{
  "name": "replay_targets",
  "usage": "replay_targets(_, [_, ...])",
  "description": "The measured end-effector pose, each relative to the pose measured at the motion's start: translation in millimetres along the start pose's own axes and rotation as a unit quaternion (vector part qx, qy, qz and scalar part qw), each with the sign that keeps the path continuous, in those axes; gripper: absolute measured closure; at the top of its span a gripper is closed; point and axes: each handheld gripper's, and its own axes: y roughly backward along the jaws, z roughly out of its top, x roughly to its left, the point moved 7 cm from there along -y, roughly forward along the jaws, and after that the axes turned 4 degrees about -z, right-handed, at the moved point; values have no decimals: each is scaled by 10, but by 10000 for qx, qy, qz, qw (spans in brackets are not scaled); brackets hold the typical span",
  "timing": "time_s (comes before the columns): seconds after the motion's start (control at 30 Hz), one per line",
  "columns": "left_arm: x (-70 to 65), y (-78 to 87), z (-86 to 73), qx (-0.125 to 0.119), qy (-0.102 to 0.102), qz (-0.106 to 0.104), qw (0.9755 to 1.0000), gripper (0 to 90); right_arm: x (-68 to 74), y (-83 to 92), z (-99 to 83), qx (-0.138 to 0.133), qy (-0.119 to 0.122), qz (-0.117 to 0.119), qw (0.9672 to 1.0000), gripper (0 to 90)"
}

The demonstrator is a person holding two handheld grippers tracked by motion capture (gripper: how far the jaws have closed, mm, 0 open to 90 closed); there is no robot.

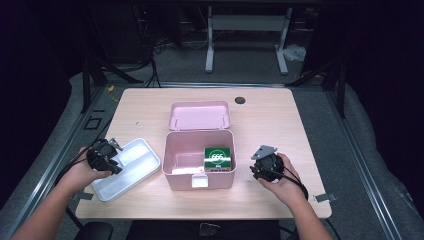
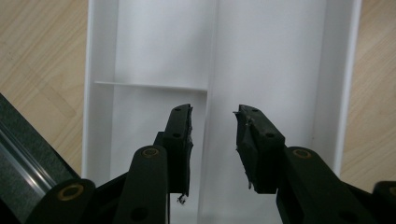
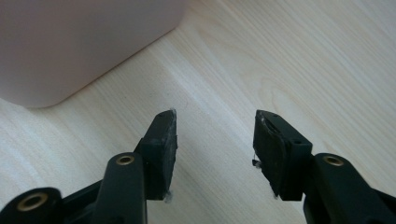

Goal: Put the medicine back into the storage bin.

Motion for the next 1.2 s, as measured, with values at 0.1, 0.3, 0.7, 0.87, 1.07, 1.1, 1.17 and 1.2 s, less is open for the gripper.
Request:
replay_targets(0.1, [48, -95, 9, 398, -43, -73, 9992, 711, 0, 14, 1, -105, -190, 174, 9996, 507])
replay_targets(0.3, [85, -219, 62, 618, -9, -218, 9979, 774, 7, -15, -41, -31, -242, 261, 9994, 506])
replay_targets(0.7, [108, -332, 144, 904, -61, -528, 9945, 878, 23, -53, -72, 56, -262, 349, 9990, 507])
replay_targets(0.87, [104, -389, 152, 1074, -150, -541, 9926, 887, 35, -70, -82, 109, -234, 347, 9991, 509])
replay_targets(1.07, [100, -409, 171, 1247, -208, -527, 9906, 889, 46, -91, -99, 170, -226, 386, 9989, 510])
replay_targets(1.1, [99, -410, 173, 1258, -193, -526, 9905, 890, 49, -94, -101, 174, -226, 390, 9988, 510])
replay_targets(1.17, [102, -410, 171, 1245, -177, -550, 9905, 891, 51, -100, -102, 172, -197, 387, 9989, 511])
replay_targets(1.2, [104, -410, 170, 1242, -176, -555, 9905, 891, 51, -101, -102, 170, -190, 378, 9990, 511])
